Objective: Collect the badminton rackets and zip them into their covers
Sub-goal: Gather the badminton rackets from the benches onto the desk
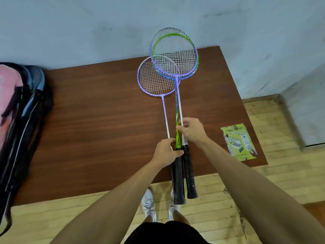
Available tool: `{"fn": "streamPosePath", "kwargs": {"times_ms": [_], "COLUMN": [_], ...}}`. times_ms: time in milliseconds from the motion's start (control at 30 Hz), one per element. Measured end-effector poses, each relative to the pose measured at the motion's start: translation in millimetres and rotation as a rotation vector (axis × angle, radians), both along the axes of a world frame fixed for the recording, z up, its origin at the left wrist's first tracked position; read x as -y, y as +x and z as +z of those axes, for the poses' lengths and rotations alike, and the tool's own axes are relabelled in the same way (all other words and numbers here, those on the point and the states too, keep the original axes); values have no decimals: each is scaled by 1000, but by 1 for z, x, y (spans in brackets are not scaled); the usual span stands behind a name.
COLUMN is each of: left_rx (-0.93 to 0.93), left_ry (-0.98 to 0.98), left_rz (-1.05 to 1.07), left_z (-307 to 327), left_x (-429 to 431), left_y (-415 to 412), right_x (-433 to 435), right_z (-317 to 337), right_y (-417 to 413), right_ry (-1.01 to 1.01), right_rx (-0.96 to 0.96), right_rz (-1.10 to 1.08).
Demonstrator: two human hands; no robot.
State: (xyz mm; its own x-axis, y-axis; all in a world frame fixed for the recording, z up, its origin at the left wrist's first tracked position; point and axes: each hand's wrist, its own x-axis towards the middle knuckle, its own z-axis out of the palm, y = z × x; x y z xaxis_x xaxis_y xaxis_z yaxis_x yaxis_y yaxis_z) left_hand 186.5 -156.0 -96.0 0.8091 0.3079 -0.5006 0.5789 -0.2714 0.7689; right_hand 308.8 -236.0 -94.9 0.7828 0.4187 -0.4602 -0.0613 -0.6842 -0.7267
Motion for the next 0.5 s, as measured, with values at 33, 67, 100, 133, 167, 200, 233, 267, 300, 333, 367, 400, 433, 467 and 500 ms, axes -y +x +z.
{"fn": "streamPosePath", "kwargs": {"times_ms": [33, 67, 100, 133, 167, 200, 233, 267, 300, 333, 367, 400, 433, 467, 500], "left_rx": [5, 8, 6, -1, -6, -11, -14, -19, -20, -20, -22, -26, -26, -20, -4], "left_ry": [4, 8, 10, 9, 4, -4, -15, -23, -28, -33, -44, -55, -61, -62, -58], "left_rz": [19, 35, 49, 63, 77, 90, 97, 104, 109, 114, 120, 126, 128, 124, 112], "left_z": [1, 3, 3, 2, 0, -3, -5, -8, -10, -13, -15, -16, -18, -20, -21], "left_x": [-5, -10, -15, -19, -22, -24, -26, -26, -25, -24, -21, -18, -16, -13, -11], "left_y": [-4, -8, -12, -17, -21, -26, -29, -32, -35, -36, -37, -37, -37, -36, -35], "right_x": [-7, -14, -21, -27, -32, -35, -38, -40, -40, -39, -37, -35, -32, -30, -27], "right_z": [1, 2, 3, 2, 1, -1, -5, -8, -12, -17, -20, -22, -23, -24, -24], "right_y": [-2, -5, -9, -13, -17, -22, -25, -29, -32, -35, -38, -39, -39, -38, -37], "right_ry": [7, 11, 10, 4, -6, -17, -31, -46, -57, -65, -68, -73, -83, -94, -104], "right_rx": [1, 1, 3, 9, 16, 22, 24, 23, 18, 11, 3, -1, 4, 17, 32], "right_rz": [11, 23, 38, 53, 65, 73, 73, 74, 79, 81, 77, 72, 66, 68, 75]}}
